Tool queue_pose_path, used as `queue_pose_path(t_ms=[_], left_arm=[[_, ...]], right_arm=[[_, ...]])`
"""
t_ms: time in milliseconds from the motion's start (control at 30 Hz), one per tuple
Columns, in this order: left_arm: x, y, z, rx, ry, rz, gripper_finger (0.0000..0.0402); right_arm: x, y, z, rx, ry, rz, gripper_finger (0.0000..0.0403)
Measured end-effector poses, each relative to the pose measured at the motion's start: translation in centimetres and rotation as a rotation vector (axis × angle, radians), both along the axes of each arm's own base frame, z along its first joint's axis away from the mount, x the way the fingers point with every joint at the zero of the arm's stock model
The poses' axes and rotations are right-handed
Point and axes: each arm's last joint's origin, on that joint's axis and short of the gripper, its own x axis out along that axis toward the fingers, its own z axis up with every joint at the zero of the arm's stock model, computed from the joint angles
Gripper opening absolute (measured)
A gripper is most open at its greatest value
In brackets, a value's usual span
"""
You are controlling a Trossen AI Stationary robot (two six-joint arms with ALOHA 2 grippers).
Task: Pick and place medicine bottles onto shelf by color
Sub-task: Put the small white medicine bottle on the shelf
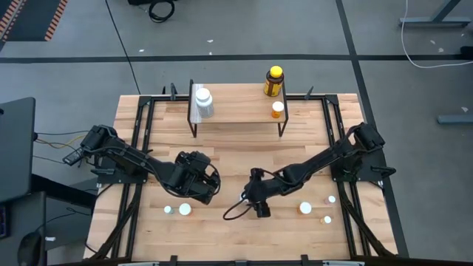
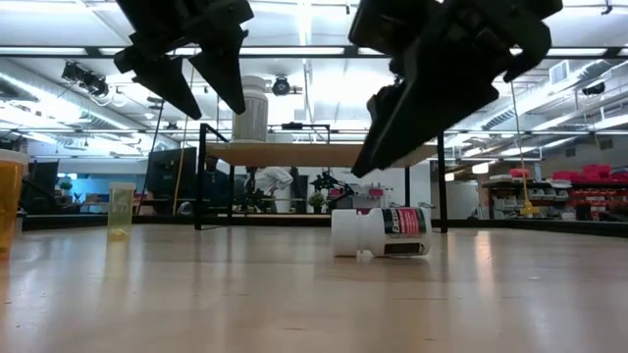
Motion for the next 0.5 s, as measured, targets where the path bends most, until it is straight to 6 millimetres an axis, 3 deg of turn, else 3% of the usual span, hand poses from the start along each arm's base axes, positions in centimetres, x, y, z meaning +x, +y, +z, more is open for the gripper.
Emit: queue_pose_path(t_ms=[500], left_arm=[[0.0,0.0,0.0,0.0,0.0,0.0,0.04]], right_arm=[[-1.8,-0.8,-2.7,0.014,0.095,-0.04,0.0307]])
